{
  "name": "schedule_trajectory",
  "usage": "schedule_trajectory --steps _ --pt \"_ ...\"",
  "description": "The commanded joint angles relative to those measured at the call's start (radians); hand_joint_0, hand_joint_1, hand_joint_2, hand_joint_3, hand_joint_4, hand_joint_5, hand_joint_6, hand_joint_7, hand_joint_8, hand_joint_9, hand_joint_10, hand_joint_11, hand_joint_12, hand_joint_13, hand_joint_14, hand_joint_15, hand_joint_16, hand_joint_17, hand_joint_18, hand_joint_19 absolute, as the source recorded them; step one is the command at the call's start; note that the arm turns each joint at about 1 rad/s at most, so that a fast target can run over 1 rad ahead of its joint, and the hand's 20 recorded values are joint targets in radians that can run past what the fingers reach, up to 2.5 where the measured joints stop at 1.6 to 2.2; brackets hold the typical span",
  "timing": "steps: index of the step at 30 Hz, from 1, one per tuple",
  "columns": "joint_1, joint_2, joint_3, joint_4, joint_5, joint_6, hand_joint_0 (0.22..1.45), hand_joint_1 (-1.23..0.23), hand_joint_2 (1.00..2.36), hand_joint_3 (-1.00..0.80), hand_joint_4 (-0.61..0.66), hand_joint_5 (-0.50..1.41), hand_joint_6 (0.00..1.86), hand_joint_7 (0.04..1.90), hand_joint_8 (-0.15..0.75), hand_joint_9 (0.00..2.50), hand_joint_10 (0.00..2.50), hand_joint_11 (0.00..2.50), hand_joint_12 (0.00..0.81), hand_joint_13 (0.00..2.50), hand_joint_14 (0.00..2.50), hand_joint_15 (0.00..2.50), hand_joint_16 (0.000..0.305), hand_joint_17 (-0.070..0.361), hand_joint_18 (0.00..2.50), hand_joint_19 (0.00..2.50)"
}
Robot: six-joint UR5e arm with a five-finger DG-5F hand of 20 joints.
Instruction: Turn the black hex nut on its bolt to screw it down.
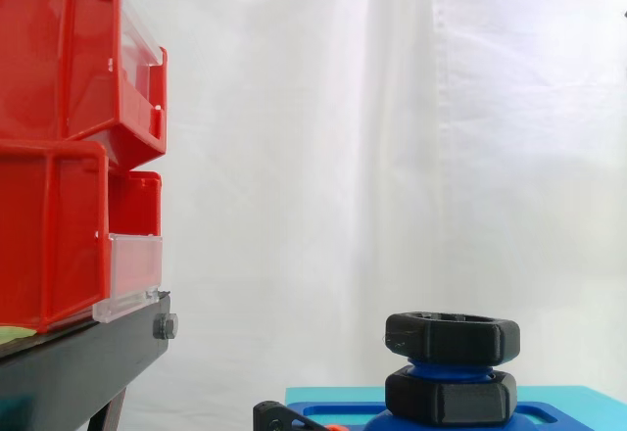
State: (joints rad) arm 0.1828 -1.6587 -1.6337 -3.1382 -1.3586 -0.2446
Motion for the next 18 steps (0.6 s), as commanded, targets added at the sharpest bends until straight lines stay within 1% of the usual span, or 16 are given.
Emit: schedule_trajectory --steps 1,4,5,8,9,10,12,13,14,16,18 --pt "0.001 -0.001 0.0 0.001 -0.002 -0.001 0.51 -0.36 1.0 -0.5 0.11 -0.23 0.5 0.65 0.235 0.25 0.0 0.0 0.326 0.35 0.0 0.0 0.044 0.099 0.16 0.09" --pt "0.006 -0.009 0.0 0.02 -0.005 -0.002 0.51 -0.37 1.0 -0.5 0.12 -0.23 0.5 0.65 0.24 0.24 0.0 0.0 0.328 0.34 0.0 0.0 0.044 0.098 0.16 0.09" --pt "0.006 -0.039 0.002 0.044 -0.007 -0.002 0.51 -0.37 1.0 -0.5 0.12 -0.23 0.5 0.66 0.239 0.24 0.0 0.0 0.329 0.34 0.0 0.0 0.044 0.098 0.16 0.09" --pt "0.007 -0.062 0.006 0.064 -0.017 -0.002 0.51 -0.37 1.0 -0.5 0.12 -0.23 0.5 0.66 0.241 0.25 0.0 0.0 0.329 0.34 0.0 0.0 0.043 0.097 0.17 0.08" --pt "0.009 -0.075 0.021 0.073 -0.022 -0.002 0.52 -0.37 1.0 -0.5 0.12 -0.23 0.5 0.66 0.241 0.25 0.0 0.0 0.328 0.34 0.0 0.0 0.043 0.098 0.17 0.08" --pt "0.012 -0.105 0.052 0.079 -0.027 -0.004 0.52 -0.37 1.0 -0.5 0.12 -0.23 0.5 0.66 0.242 0.25 0.0 0.0 0.329 0.34 0.0 0.0 0.043 0.098 0.17 0.09" --pt "0.014 -0.128 0.107 0.066 -0.039 -0.005 0.52 -0.38 1.0 -0.5 0.13 -0.22 0.5 0.67 0.242 0.25 0.0 0.0 0.33 0.35 0.0 0.0 0.044 0.098 0.18 0.09" --pt "0.014 -0.138 0.126 0.059 -0.045 -0.007 0.52 -0.38 1.0 -0.5 0.13 -0.22 0.5 0.67 0.245 0.26 0.0 0.0 0.331 0.35 0.0 0.0 0.043 0.098 0.18 0.1" --pt "0.014 -0.145 0.135 0.058 -0.048 -0.009 0.52 -0.38 1.0 -0.5 0.13 -0.22 0.5 0.67 0.245 0.26 0.0 0.0 0.331 0.35 0.0 0.0 0.044 0.098 0.18 0.09" --pt "0.015 -0.171 0.178 0.047 -0.053 -0.016 0.52 -0.38 1.0 -0.5 0.14 -0.22 0.5 0.68 0.247 0.26 0.0 0.0 0.331 0.35 0.0 0.0 0.044 0.098 0.19 0.09" --pt "0.015 -0.182 0.195 0.049 -0.054 -0.025 0.52 -0.38 1.0 -0.5 0.14 -0.22 0.5 0.68 0.248 0.27 0.0 0.0 0.332 0.35 0.0 0.0 0.043 0.098 0.19 0.09"
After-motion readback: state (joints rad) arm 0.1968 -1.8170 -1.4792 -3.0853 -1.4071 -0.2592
